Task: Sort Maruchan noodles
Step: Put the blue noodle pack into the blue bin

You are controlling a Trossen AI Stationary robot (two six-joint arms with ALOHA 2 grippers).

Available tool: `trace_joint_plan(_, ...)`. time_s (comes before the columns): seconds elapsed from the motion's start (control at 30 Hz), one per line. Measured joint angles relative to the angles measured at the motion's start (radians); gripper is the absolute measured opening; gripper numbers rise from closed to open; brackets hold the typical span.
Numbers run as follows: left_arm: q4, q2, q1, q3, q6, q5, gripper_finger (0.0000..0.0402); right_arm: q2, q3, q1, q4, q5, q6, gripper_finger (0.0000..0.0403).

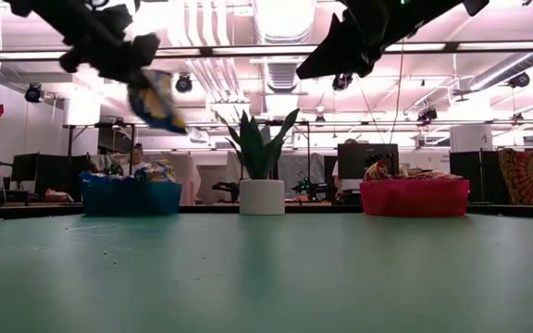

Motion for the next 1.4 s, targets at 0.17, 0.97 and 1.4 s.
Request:
trace_joint_plan(0.17,-0.052,-0.012,0.201,0.0,-0.014,-0.007,0.0011,0.006,0.0,-0.001,0.003,0.0,-0.005,0.0028)
trace_joint_plan(0.97,0.038,0.276,0.54,0.0,-0.145,0.223,0.0015,0.006,-0.004,-0.003,-0.004,-0.001,0.005,0.0028)
trace_joint_plan(1.4,-0.038,0.319,0.54,0.0,-0.123,0.247,0.0047,0.005,-0.005,-0.003,-0.017,-0.001,0.007,0.0028)
